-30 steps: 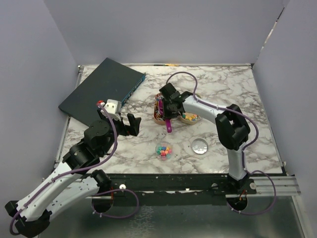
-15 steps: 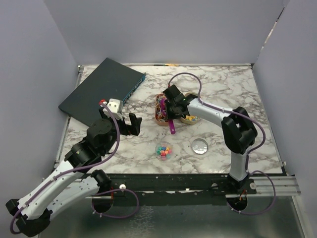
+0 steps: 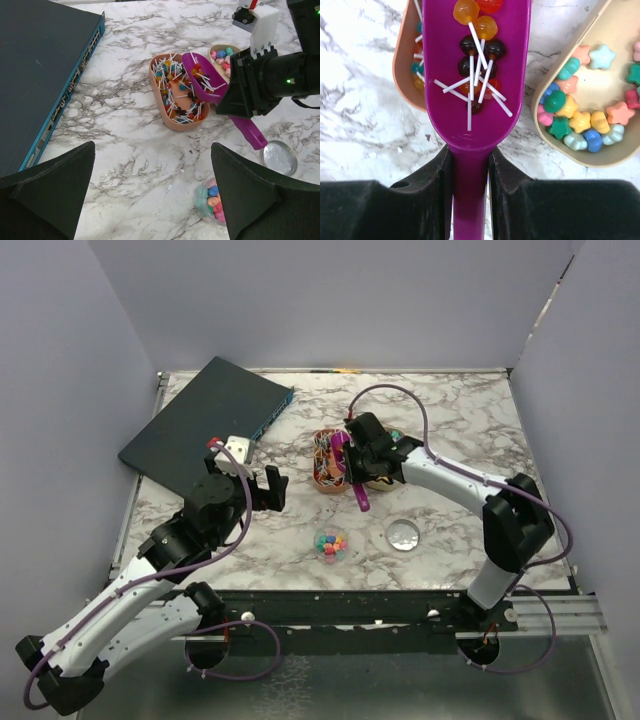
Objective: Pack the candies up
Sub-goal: Scoop the fake candies from the storage box, then place the fake candies in the packing bottle.
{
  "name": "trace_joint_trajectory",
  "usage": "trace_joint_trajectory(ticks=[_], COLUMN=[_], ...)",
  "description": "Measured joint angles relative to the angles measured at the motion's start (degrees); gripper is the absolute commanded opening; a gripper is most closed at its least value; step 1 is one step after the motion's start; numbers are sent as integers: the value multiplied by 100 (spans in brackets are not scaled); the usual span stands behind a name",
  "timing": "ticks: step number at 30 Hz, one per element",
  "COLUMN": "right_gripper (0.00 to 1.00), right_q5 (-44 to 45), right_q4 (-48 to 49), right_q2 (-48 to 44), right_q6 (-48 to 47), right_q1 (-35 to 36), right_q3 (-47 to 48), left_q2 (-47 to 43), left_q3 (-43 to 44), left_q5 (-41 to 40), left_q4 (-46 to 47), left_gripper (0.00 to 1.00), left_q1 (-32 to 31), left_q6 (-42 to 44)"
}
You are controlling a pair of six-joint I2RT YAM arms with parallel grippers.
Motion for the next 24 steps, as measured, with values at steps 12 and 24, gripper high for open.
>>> trace_joint_trajectory(ticks=[12, 24], right_gripper=[1, 1], right_q5=[-1016, -2358], right_q4=[-55, -496], right_q2=[-1351, -2824], right_q6=[-1856, -4022], right_q1=[55, 426], right_q3=[-898, -1596], left_q2=[175, 629], left_q3=[0, 48], left_q5=[164, 697], left_q4=[11, 13], left_gripper=[99, 99], left_q1=[0, 0], left_q6=[-98, -286])
